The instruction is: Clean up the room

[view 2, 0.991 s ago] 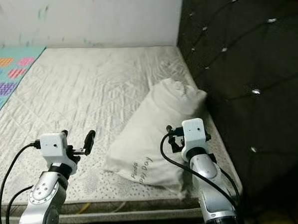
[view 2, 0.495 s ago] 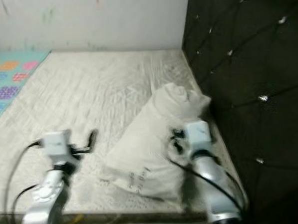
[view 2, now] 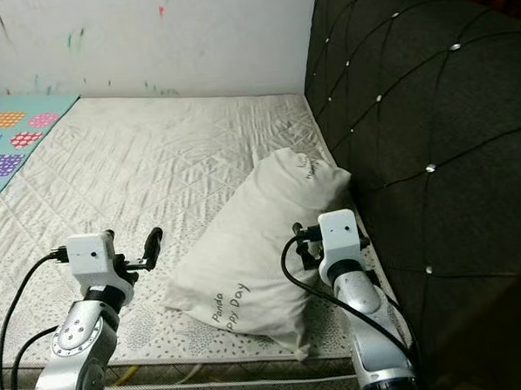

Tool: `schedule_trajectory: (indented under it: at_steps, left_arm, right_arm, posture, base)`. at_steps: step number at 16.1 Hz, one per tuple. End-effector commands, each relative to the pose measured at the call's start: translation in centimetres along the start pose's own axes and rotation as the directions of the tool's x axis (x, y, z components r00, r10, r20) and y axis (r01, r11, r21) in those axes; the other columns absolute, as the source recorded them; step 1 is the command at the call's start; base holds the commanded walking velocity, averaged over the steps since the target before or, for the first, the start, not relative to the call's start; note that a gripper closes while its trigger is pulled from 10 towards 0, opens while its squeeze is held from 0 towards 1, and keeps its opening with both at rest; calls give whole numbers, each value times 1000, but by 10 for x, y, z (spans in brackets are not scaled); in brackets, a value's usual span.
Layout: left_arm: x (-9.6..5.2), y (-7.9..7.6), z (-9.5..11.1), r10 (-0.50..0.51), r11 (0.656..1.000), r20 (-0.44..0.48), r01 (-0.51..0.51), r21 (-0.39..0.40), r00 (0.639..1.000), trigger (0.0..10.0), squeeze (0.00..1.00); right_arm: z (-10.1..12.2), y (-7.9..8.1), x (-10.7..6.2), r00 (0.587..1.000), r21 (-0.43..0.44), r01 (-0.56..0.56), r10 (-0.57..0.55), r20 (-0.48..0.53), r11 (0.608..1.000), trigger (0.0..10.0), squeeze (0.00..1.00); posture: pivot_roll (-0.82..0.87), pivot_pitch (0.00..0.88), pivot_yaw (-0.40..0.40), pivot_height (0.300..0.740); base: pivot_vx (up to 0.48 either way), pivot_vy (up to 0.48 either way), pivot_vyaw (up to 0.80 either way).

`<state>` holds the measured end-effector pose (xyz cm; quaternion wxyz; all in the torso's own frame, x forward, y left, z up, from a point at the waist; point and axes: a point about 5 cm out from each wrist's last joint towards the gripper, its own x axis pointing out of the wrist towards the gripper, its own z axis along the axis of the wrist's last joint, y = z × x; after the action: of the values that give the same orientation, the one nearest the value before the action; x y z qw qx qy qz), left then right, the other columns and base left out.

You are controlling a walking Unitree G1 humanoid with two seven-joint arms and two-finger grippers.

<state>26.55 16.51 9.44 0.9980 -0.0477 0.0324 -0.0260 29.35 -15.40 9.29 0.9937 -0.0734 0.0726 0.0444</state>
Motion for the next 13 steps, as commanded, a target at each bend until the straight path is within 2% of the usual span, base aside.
schedule_trajectory:
  at_steps: [1, 2, 13]
  left_arm:
    - [1, 1, -2, 8, 1000, -18, -8, 3, 1000, 10000, 0]
    - [1, 1, -2, 9, 1000, -19, -9, 2, 1000, 10000, 0]
    - [1, -1, -3, 20, 1000, -20, -20, -21, 1000, 10000, 0]
  right_arm:
    - [5, -3, 3, 1000, 1, 3, -3, 18, 1000, 10000, 0]
    - [5, -4, 4, 1000, -5, 4, -4, 11, 1000, 10000, 0]
    - [7, -5, 9, 1000, -10, -8, 8, 10, 1000, 10000, 0]
  posture:
    - [-163, 0, -21, 740]
    - [-163, 0, -21, 740]
    - [-160, 0, -40, 740]
  base:
    - [0, 0, 0]
    - [0, 0, 0]
    - [0, 0, -800]
